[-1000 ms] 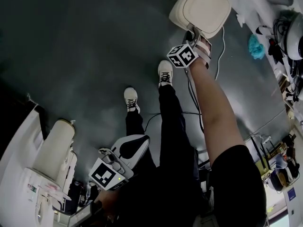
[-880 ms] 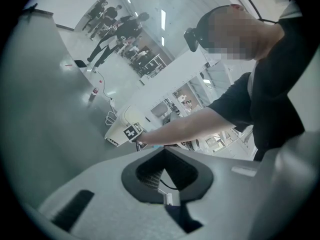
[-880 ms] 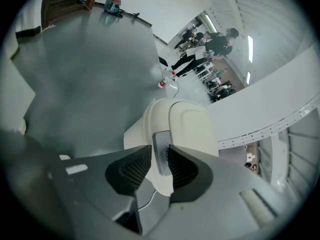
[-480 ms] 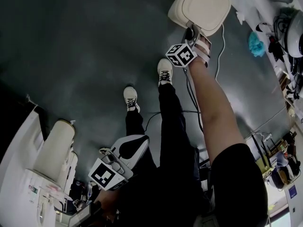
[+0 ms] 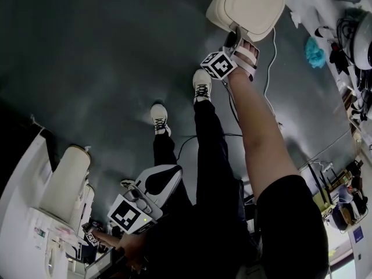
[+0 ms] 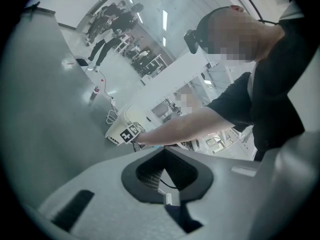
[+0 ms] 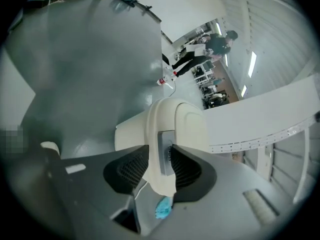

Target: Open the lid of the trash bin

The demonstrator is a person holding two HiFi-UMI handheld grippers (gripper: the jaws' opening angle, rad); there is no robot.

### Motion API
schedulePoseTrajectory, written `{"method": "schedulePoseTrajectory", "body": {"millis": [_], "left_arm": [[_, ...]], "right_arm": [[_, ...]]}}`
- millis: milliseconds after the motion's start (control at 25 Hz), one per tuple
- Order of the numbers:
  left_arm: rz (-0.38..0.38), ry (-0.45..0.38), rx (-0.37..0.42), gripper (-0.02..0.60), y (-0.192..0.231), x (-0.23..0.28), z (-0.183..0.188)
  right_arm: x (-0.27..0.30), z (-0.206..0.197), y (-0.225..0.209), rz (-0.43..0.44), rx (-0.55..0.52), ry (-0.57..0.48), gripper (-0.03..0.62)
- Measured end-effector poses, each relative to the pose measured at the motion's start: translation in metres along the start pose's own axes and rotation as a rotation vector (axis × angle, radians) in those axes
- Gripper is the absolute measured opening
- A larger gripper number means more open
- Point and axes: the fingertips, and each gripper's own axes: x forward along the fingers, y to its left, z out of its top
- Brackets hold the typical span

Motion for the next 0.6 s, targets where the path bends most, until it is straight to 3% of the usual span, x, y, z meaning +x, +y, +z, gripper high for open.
{"method": "schedulePoseTrajectory", "body": {"millis": [200, 600], "left_arm": [[0.003, -0.010, -0.010, 0.002, 0.005, -0.003, -0.002], [0.004, -0.017, -0.016, 0.002, 0.008, -0.011, -0.001]], "right_arm": [[-0.002, 0.003, -0.004, -0.012, 0.043, -0.008, 0.130], [-0.007, 0.002, 0.001, 0.008, -0.006, -0.005, 0.143]]}}
